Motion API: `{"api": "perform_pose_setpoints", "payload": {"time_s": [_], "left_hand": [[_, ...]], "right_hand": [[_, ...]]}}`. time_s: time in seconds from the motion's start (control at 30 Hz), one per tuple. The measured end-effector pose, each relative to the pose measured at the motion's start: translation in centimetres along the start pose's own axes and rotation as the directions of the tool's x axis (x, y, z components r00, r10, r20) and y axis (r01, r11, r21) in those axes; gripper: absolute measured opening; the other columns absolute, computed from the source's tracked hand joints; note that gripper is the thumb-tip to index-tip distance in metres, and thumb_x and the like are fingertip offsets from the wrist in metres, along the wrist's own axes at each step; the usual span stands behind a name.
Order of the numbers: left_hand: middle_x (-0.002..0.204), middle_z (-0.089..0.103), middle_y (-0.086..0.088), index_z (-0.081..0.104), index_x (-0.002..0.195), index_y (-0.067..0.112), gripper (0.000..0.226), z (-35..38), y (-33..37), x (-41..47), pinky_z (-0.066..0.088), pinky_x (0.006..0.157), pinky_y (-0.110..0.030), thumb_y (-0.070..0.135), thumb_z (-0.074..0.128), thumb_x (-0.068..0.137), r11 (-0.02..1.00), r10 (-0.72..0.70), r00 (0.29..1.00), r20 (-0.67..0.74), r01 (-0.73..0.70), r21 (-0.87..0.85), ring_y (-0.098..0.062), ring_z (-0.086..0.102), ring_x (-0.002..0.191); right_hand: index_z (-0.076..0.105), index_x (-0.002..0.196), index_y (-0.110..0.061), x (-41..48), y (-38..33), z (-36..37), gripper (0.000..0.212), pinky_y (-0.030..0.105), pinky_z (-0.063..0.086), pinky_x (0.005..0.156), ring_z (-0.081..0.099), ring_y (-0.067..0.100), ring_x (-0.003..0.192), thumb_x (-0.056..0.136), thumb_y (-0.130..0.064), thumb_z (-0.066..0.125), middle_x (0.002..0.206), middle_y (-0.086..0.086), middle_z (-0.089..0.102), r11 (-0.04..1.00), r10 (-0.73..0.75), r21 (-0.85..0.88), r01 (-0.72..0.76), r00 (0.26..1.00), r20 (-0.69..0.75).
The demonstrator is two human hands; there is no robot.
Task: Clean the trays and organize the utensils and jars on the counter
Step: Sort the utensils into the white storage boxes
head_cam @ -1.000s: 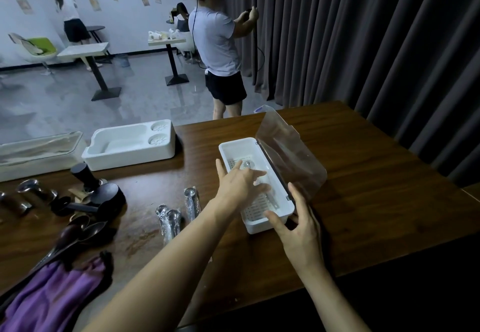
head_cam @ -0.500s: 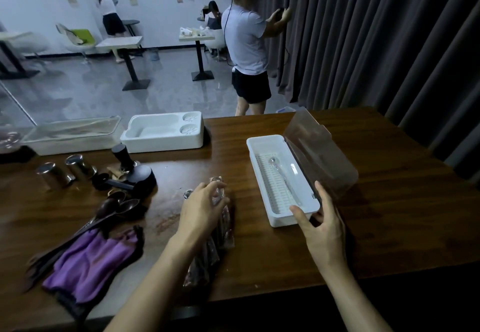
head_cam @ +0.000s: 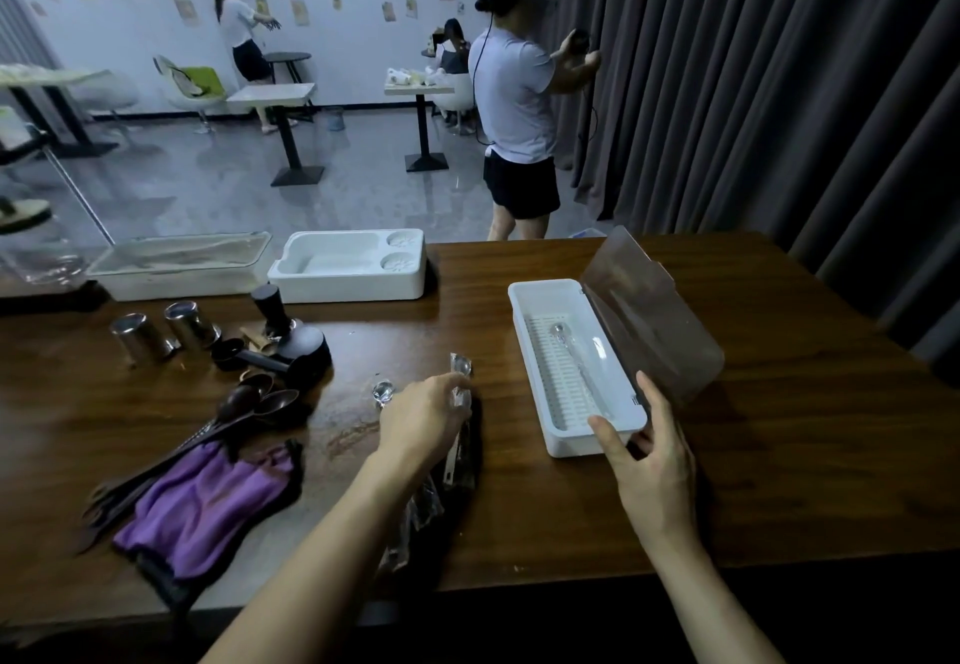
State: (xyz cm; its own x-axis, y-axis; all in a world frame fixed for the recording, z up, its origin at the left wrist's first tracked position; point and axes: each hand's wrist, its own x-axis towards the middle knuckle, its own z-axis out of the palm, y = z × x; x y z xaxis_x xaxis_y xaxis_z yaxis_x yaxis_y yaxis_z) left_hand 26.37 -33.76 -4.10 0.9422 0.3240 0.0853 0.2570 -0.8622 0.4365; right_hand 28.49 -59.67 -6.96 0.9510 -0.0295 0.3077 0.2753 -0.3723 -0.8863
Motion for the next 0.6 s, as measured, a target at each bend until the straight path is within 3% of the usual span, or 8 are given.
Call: {"api": "perform_pose_setpoints", "payload": {"time_s": [0.17, 0.33, 0.5, 0.6], "left_hand": [[0.103, 0.074, 0.005, 0.071, 0.126, 0.035, 0.037, -0.7, 0.5, 0.7, 0.051, 0.080, -0.029, 0.037, 0.075, 0.089, 0.943, -0.056, 0.998, 0.019, 0.059, -0.327, -0.017, 0.070, 0.100], [0.097, 0.071, 0.015, 0.073, 0.122, 0.034, 0.036, -1.2, 3.0, 2.3, 0.055, 0.089, -0.029, 0.035, 0.079, 0.086, 0.799, -0.012, 1.000, 0.000, 0.010, -0.601, -0.007, 0.070, 0.095], [0.110, 0.076, 0.005, 0.071, 0.128, 0.032, 0.043, -0.3, 6.9, 4.7, 0.059, 0.088, -0.031, 0.040, 0.078, 0.086, 0.801, 0.076, 0.997, -0.028, -0.078, -0.593, -0.001, 0.070, 0.094], [0.112, 0.077, 0.005, 0.067, 0.132, 0.032, 0.047, 0.9, 9.3, 5.9, 0.052, 0.101, -0.043, 0.046, 0.075, 0.087, 0.885, 0.098, 0.993, -0.071, -0.119, -0.450, -0.007, 0.070, 0.100]], "right_hand": [[0.038, 0.148, -0.038, 0.0, 0.1, 0.0, 0.078, 0.048, 0.053, 0.100, 0.049, 0.016, 0.133, 0.080, -0.056, 0.070, 0.147, -0.008, 0.048, 1.000, 0.010, -0.018, -0.010, 1.000, -0.003], [0.039, 0.148, -0.038, 0.1, 0.2, -0.1, 0.075, 0.047, 0.052, 0.101, 0.047, 0.008, 0.131, 0.082, -0.055, 0.071, 0.139, -0.022, 0.044, 0.999, -0.005, -0.050, 0.004, 1.000, -0.009], [0.039, 0.148, -0.038, 0.0, 0.0, -0.1, 0.077, 0.043, 0.050, 0.103, 0.045, 0.004, 0.131, 0.080, -0.059, 0.069, 0.139, -0.027, 0.042, 0.999, 0.005, -0.038, -0.005, 1.000, -0.004], [0.039, 0.148, -0.038, 0.0, -0.4, -0.1, 0.078, 0.039, 0.049, 0.105, 0.044, 0.000, 0.128, 0.079, -0.059, 0.069, 0.134, -0.032, 0.042, 1.000, 0.009, -0.013, -0.009, 1.000, -0.002]]}}
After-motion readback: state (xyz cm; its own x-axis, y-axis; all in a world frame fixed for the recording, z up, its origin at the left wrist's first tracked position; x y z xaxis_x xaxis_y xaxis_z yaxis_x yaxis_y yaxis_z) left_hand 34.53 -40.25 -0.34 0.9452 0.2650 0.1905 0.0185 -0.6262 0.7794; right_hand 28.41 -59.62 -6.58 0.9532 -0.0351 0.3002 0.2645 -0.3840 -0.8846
